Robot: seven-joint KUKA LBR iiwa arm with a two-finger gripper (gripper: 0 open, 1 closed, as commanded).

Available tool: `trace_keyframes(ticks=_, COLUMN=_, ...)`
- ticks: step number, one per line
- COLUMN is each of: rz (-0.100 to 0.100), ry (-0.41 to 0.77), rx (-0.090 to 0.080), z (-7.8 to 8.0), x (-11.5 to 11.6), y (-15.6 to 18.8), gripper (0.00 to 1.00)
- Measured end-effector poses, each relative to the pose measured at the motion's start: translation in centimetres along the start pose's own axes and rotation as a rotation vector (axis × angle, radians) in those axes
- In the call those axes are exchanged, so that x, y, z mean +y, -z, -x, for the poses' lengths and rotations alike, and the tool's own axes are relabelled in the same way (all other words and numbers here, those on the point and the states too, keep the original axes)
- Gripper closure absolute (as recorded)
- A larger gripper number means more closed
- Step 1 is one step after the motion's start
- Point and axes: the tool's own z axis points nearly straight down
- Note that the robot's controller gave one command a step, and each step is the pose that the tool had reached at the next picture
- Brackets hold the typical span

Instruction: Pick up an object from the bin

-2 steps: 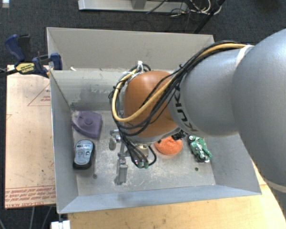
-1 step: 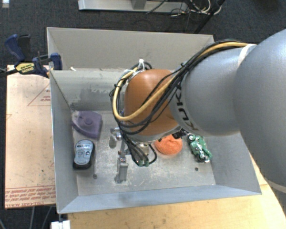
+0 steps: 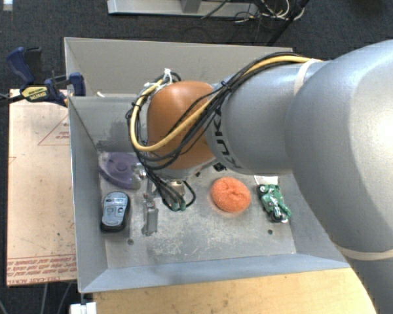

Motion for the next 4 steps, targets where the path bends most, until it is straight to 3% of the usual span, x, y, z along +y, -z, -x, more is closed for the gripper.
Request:
trace_keyframes(ticks=1, rz=0.001, ry=0.269, rx=0.002, z=1.4, x=3.9, y=0.6, gripper=0.00)
trace_keyframes(ticks=2, rz=0.001, ry=0.326, rx=-0.001, z=0.9, x=4.9, y=-1.0, gripper=0.00)
trace_keyframes(ticks=3, rz=0.001, ry=0.570, rx=-0.005, z=2.1, x=5.0, y=-4.3, gripper=0.00)
trace_keyframes(ticks=4, rz=-0.002, ry=0.532, rx=-0.001, z=2.3, x=4.8, y=-6.1, gripper=1.00)
